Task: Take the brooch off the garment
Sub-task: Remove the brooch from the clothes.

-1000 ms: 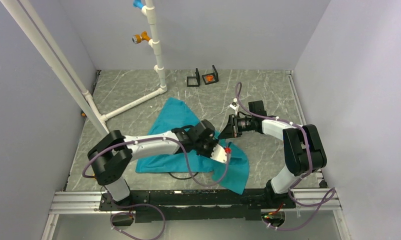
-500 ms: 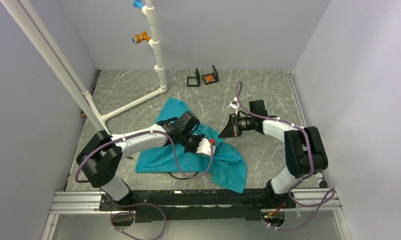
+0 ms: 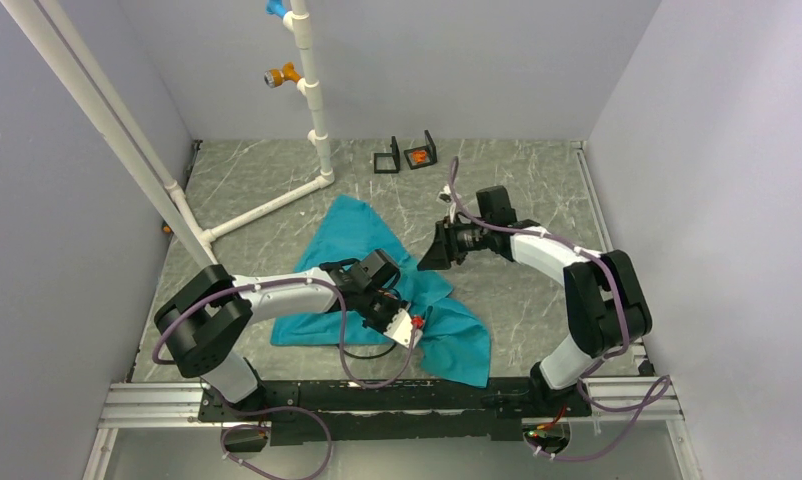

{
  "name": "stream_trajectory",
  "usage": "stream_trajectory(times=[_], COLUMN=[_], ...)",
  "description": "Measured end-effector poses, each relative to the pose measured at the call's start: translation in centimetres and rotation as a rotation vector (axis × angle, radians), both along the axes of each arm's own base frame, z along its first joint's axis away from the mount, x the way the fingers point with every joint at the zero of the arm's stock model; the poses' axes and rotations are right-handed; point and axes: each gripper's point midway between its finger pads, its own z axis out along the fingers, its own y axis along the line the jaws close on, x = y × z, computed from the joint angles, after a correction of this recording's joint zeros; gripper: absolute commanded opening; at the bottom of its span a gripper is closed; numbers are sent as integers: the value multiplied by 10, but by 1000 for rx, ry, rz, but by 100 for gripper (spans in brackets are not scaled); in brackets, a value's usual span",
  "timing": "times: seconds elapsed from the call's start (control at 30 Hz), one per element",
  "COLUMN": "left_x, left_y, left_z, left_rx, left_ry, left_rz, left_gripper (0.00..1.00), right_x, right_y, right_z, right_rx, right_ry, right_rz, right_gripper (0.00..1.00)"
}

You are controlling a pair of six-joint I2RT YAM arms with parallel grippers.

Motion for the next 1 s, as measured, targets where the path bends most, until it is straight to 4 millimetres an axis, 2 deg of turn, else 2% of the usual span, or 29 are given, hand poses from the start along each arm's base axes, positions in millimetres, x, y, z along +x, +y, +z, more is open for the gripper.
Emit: stream_trajectory(times=[0.17, 0.3, 0.37, 0.43, 0.53, 0.7, 0.8, 1.0], left_x=[2, 2, 2, 3, 4, 9, 18, 51], left_y=[-3, -3, -3, 0, 6, 23, 36, 40], left_z=[-1, -3, -4, -6, -9, -8, 5, 63], left_rx=[-18, -24, -22, -18, -6, 23, 16, -127], left_ry=[-25, -32, -35, -46, -69, -65, -7, 109], left_rz=[-12, -12, -10, -4, 1, 43, 117, 299], left_gripper=[2, 6, 9, 17, 32, 43, 45, 48], right_x=[-1, -7, -13, -20, -34, -53, -58, -61], right_y=[26, 38, 37, 33, 25, 19, 18, 19], right_z=[4, -12, -29, -41, -51, -61, -64, -65], right_rx=[-4, -21, -47, -75, -97, -124, -129, -130], right_ry=[-42, -8, 37, 82, 113, 152, 159, 160], right_rz=[70, 114, 130, 142, 160, 186, 195, 201], right_gripper=[48, 42, 42, 42, 42, 44, 45, 45])
